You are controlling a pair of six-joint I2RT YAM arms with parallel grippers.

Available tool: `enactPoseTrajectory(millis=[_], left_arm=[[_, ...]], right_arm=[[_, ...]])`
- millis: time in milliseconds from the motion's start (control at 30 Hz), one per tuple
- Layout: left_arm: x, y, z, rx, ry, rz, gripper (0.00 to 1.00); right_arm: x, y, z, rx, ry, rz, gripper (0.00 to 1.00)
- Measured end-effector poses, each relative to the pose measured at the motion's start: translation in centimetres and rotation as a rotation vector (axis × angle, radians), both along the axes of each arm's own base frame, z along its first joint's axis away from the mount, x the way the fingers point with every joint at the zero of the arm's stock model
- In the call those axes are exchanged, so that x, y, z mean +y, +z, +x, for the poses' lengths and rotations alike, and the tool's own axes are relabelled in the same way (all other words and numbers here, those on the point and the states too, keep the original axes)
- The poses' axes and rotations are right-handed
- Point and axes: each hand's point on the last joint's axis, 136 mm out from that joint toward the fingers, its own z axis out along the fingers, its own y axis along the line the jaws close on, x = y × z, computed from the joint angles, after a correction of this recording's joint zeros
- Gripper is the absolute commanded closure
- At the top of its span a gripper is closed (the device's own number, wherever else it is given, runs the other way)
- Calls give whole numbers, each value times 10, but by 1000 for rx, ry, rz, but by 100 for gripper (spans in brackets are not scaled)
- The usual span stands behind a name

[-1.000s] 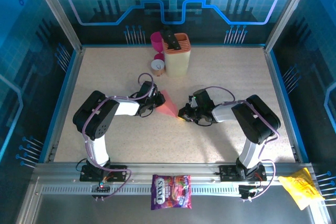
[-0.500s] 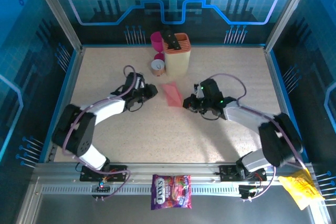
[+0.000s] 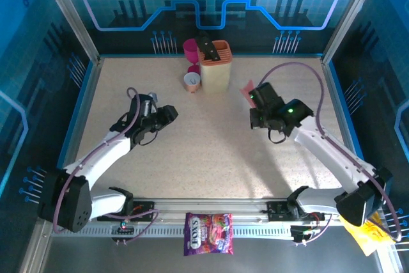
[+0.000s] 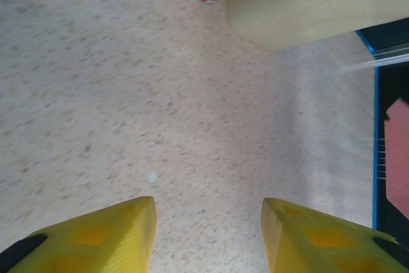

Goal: Fold a paper plane with a square sheet of paper (pick it up from the middle)

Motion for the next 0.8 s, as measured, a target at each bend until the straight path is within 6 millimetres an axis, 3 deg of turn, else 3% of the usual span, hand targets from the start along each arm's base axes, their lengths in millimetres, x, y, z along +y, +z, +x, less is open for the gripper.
enactPoseTrajectory(millis=[133,233,333,433,467,500,633,800], left_arm=[[10,-4,-9,12,20,1,49],[13,-5,-10,15,25,-2,48],[16,-6,-10,23,31,-8,48],[19,-6,-9,24,39,-12,48],[20,-6,-8,25,41,-15,48],[22,-6,-8,25,45,-18,48],[28,-5,-6,27,61,-27,48],[30,-5,-6,30,60,-39,46]], right_arm=[[-2,-27,-18,91,31,-269,100],[8,-51,-30,155,75,-459,100],[33,-72,-40,191,135,-590,100],[72,-88,-47,190,203,-659,100],[87,-93,-49,187,225,-669,93],[100,-98,-51,183,245,-676,78],[152,-120,-62,180,327,-656,48],[165,-116,-64,199,353,-501,40]])
